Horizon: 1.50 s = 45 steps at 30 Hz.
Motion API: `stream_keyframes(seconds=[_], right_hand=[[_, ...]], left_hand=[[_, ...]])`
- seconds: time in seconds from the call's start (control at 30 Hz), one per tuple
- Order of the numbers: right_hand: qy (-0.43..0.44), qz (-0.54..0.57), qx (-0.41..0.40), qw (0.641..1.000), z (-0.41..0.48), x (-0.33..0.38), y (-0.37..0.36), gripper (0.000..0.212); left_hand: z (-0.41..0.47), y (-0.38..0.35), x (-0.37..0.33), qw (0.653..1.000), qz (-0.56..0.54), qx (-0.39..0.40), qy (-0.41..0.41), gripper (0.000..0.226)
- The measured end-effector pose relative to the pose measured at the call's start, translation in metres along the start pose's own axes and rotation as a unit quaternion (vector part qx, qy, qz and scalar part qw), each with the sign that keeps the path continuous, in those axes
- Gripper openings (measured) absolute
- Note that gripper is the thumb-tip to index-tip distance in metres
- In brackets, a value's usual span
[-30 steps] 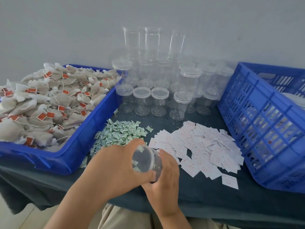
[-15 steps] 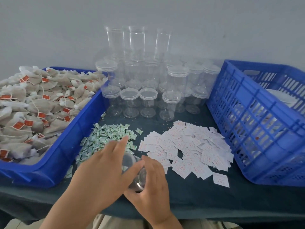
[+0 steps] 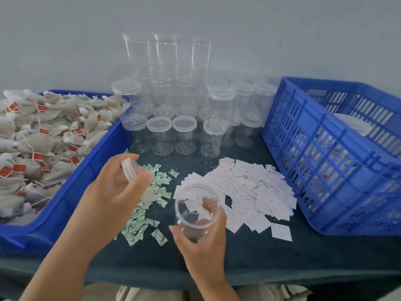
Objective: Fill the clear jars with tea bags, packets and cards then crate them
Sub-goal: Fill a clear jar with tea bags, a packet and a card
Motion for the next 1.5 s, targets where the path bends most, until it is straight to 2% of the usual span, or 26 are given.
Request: stream_keyframes(seconds=[0.1,0.17,0.3,0.37,0.4,0.43,0.5,0.57,0.63,0.67,0.73,0.83,0.93,1.03,1.07,1.1,1.17,1.23,1.3,1.4,1.47,1.5], right_hand=[[-0.043,0.040,-0.031,0.998,0.002,-0.006,0.007,0.087],[-0.071,0.064,-0.039,0.995,0.004,-0.009,0.007,0.082],[-0.080,0.076,-0.033,0.993,0.006,-0.012,0.005,0.079],[-0.091,0.083,-0.029,0.992,0.006,-0.014,0.004,0.074],[-0.097,0.079,-0.027,0.992,0.007,-0.014,0.003,0.073],[-0.103,0.076,-0.025,0.991,0.008,-0.015,0.003,0.074],[-0.115,0.079,-0.019,0.990,0.009,-0.015,0.002,0.078],[-0.127,0.080,-0.010,0.989,0.009,-0.017,0.003,0.079],[-0.129,0.068,0.007,0.989,0.009,-0.019,0.002,0.079],[-0.126,0.061,0.014,0.990,0.008,-0.019,0.003,0.081],[-0.126,0.053,0.031,0.990,0.007,-0.018,0.004,0.085],[-0.102,-0.003,0.076,0.992,0.004,-0.014,0.004,0.088],[-0.079,-0.028,0.114,0.990,0.003,-0.012,0.000,0.086],[-0.080,-0.020,0.133,0.988,0.003,-0.012,-0.005,0.086],[-0.080,-0.018,0.137,0.987,0.003,-0.012,-0.005,0.086],[-0.081,-0.016,0.140,0.987,0.003,-0.012,-0.005,0.087],[-0.091,-0.009,0.143,0.985,0.002,-0.013,-0.005,0.090],[-0.098,-0.007,0.147,0.984,0.002,-0.013,-0.006,0.094],[-0.098,-0.014,0.152,0.983,0.002,-0.013,-0.008,0.092],[-0.086,-0.012,0.152,0.985,0.003,-0.011,-0.009,0.087],[-0.077,-0.017,0.152,0.985,0.003,-0.010,-0.009,0.085],[-0.073,-0.021,0.152,0.985,0.003,-0.009,-0.009,0.085]], left_hand=[[0.026,-0.032,0.027,0.996,-0.021,0.039,0.073,0.061],[0.040,-0.060,0.045,0.988,-0.091,0.067,0.103,0.069],[0.058,-0.121,0.064,0.971,-0.189,0.121,0.082,0.074],[0.065,-0.146,0.069,0.987,-0.088,0.132,0.026,0.063],[0.068,-0.156,0.070,0.990,0.017,0.137,-0.025,0.053],[0.071,-0.164,0.071,0.979,0.131,0.139,-0.075,0.047],[0.073,-0.172,0.075,0.933,0.312,0.120,-0.135,0.057],[0.074,-0.169,0.075,0.925,0.343,0.096,-0.136,0.072],[0.073,-0.156,0.068,0.945,0.287,0.086,-0.135,0.083],[0.072,-0.145,0.063,0.958,0.242,0.077,-0.131,0.082],[0.070,-0.116,0.051,0.975,0.179,0.046,-0.123,0.065],[0.055,-0.067,0.035,0.977,0.181,0.018,-0.108,0.033],[0.042,-0.005,0.031,0.977,0.195,-0.034,-0.081,0.033],[0.046,0.066,0.044,0.957,0.268,-0.102,-0.041,0.024],[0.053,0.087,0.055,0.942,0.318,-0.102,-0.013,0.020],[0.062,0.103,0.070,0.922,0.380,-0.076,0.022,0.024],[0.080,0.119,0.100,0.871,0.483,0.027,0.091,0.041],[0.088,0.118,0.118,0.852,0.500,0.100,0.121,0.040],[0.095,0.116,0.126,0.857,0.496,0.094,0.106,0.035],[0.101,0.127,0.122,0.873,0.476,-0.022,0.101,0.006],[0.104,0.128,0.121,0.879,0.467,-0.054,0.086,0.005],[0.106,0.125,0.126,0.884,0.459,-0.040,0.072,0.016]])
Point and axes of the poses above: each hand's wrist, its own z-axis towards the middle knuckle, its own y-axis out of the back of the hand, x = y × z, the point moved 5 cm from there along z, towards the middle knuckle, and after that the axes turned 1 degree about -z, right-handed, at the moved point
